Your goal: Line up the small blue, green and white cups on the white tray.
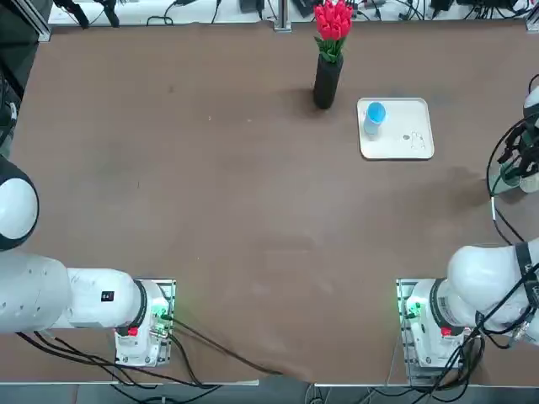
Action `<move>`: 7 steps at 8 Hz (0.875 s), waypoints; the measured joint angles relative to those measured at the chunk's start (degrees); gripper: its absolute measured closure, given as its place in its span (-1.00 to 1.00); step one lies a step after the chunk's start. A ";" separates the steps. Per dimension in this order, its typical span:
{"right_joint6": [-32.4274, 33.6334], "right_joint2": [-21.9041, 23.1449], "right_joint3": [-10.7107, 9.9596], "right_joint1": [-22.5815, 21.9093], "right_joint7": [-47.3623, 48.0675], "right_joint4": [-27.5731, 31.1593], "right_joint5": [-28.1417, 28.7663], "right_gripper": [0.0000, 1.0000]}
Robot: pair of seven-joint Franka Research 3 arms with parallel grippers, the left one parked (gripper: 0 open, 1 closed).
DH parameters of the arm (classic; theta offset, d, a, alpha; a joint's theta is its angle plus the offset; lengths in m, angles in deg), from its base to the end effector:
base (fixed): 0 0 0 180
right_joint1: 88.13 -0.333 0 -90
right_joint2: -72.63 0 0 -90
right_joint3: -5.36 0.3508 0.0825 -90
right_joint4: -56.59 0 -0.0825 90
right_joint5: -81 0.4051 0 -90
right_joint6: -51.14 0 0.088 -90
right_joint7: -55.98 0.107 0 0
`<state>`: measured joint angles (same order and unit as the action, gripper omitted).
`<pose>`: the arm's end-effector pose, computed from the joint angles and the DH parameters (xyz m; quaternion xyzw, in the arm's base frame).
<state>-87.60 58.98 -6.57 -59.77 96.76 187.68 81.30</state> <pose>0.4122 -0.3502 0.2584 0.7586 -0.6493 -0.0496 0.0231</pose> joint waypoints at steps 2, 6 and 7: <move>0.04 -0.45 0.27 -0.01 0.00 0.01 0.00 0.89; 3.76 0.68 1.09 -0.69 -0.54 -1.48 0.01 0.96; 7.05 1.82 1.99 -1.66 -0.73 -3.29 0.05 0.96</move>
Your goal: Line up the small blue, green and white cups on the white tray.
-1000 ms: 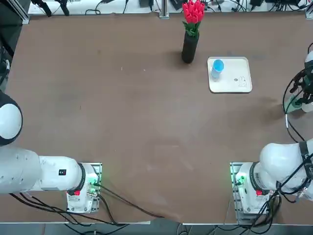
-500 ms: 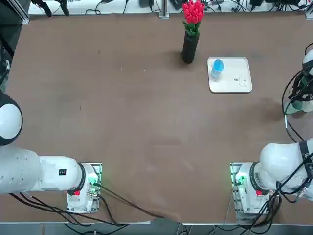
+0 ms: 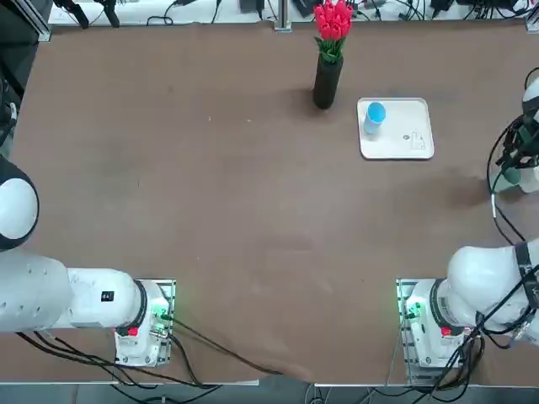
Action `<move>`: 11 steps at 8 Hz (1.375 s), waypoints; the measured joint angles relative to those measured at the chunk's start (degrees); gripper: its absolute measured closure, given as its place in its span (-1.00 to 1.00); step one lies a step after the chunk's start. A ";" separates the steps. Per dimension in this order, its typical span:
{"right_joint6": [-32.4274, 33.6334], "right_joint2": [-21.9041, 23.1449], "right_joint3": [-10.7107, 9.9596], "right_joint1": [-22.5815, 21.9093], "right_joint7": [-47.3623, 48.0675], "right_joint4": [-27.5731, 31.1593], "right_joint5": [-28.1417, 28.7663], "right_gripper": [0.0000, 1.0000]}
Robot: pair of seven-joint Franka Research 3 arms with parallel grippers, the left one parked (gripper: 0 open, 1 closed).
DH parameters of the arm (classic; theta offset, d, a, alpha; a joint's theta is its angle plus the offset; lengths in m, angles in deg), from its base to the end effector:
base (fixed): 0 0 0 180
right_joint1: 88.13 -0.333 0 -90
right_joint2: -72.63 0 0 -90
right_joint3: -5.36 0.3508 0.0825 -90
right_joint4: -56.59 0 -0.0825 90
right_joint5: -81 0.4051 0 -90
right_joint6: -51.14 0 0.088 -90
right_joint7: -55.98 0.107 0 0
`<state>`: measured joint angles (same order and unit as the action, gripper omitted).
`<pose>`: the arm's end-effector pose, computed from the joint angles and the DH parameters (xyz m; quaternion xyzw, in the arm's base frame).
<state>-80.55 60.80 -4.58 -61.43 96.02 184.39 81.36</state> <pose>0.4420 -0.3281 0.2878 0.7814 -0.6201 -0.0672 0.0176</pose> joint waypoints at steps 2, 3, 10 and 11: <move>7.32 2.58 4.28 -2.90 -0.24 -4.89 2.28 0.96; 10.57 3.10 7.53 -4.82 0.07 -7.68 6.48 0.96; 2.95 -5.91 12.47 -25.12 33.21 -15.22 13.09 0.96; 1.01 -7.50 12.44 -25.96 35.11 -15.36 13.09 0.96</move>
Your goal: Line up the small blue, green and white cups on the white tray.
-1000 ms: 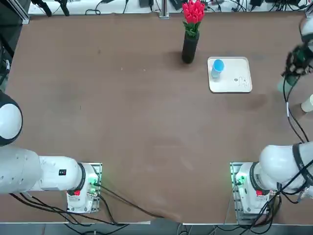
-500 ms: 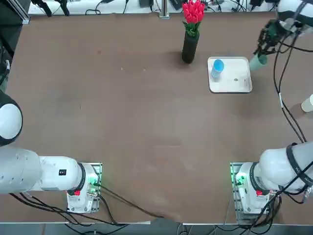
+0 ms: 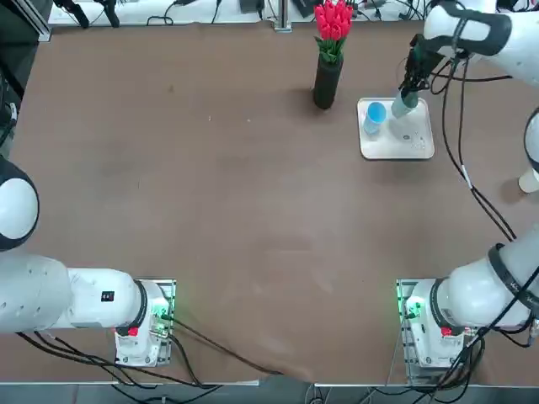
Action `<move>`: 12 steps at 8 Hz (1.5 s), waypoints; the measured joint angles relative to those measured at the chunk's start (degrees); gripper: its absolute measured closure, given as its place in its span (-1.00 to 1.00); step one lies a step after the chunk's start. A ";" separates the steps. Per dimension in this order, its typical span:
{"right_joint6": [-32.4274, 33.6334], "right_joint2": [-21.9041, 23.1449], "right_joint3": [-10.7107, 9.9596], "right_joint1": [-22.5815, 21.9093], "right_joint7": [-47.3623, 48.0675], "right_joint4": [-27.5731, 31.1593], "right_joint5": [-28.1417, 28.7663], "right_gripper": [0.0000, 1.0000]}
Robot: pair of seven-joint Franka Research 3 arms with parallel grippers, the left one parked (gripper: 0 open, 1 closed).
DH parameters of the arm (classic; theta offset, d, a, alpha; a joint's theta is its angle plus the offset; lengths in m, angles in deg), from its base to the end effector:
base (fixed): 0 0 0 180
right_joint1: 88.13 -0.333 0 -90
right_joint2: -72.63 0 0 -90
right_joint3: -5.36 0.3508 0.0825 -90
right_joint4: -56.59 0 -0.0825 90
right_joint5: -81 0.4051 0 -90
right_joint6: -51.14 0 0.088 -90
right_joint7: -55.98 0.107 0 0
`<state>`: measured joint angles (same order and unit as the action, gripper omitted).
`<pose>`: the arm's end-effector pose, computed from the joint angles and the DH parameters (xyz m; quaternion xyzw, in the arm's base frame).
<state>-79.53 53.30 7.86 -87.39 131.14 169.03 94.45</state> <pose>0.6370 0.0237 0.3205 -0.7488 0.6558 0.0670 0.0685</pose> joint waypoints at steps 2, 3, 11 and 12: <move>-2.90 -2.10 -0.04 -0.50 2.19 -0.04 0.00 0.96; -3.79 -2.79 -0.13 -0.51 2.84 -0.05 0.00 0.96; -4.09 -4.82 -1.53 -1.60 4.05 1.62 -4.15 0.96; -4.09 -4.82 -1.60 -1.71 4.14 1.63 -4.23 0.96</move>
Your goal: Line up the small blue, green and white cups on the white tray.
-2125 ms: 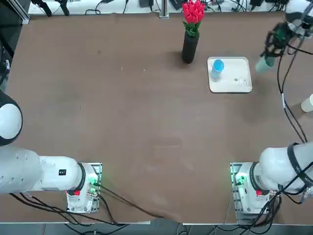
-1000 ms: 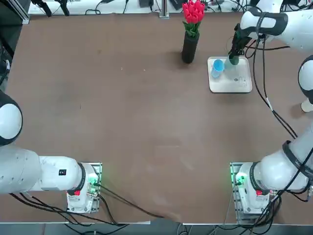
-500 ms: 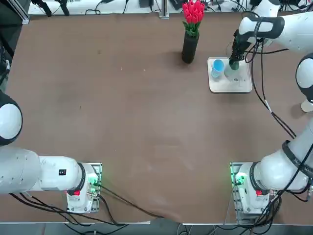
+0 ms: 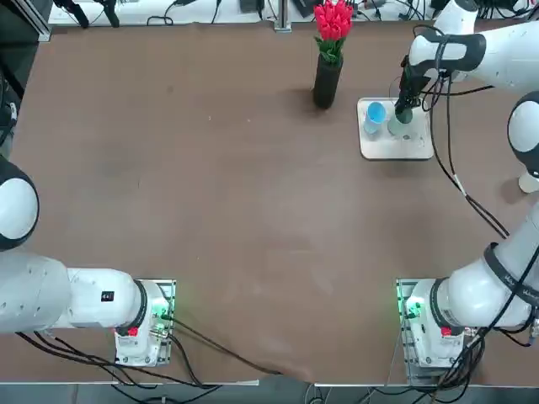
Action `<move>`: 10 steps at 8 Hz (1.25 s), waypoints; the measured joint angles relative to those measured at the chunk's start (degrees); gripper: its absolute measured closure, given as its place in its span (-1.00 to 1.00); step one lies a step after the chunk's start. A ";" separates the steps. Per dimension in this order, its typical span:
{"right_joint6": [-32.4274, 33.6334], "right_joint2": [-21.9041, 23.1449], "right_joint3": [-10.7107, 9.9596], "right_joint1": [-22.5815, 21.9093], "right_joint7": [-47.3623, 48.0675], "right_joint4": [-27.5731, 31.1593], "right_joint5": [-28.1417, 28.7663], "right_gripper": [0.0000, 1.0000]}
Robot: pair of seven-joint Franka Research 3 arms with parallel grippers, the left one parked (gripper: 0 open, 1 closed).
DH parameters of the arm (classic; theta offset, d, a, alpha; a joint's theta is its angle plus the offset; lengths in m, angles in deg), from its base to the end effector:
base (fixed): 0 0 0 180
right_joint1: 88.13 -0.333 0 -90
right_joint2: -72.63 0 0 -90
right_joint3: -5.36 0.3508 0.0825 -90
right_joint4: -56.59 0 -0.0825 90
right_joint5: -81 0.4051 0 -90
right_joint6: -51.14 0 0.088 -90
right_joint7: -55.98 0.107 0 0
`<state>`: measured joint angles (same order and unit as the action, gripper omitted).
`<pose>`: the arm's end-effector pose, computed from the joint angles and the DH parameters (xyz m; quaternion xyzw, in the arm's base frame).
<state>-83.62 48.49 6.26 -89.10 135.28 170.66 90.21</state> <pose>0.6314 0.0225 0.2604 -0.7404 0.6689 0.0609 0.0248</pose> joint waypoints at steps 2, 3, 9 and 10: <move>-0.01 -0.03 -0.07 -0.12 0.12 0.01 -0.21 0.70; -0.01 -0.04 -0.15 -0.21 0.17 0.01 -0.31 0.36; 14.81 6.34 -2.11 0.05 0.59 -7.17 -1.21 -1.00; 18.80 7.40 -4.12 0.62 -0.25 -8.00 -2.66 -1.00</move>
<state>-64.82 55.88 2.14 -88.48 135.03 162.66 87.55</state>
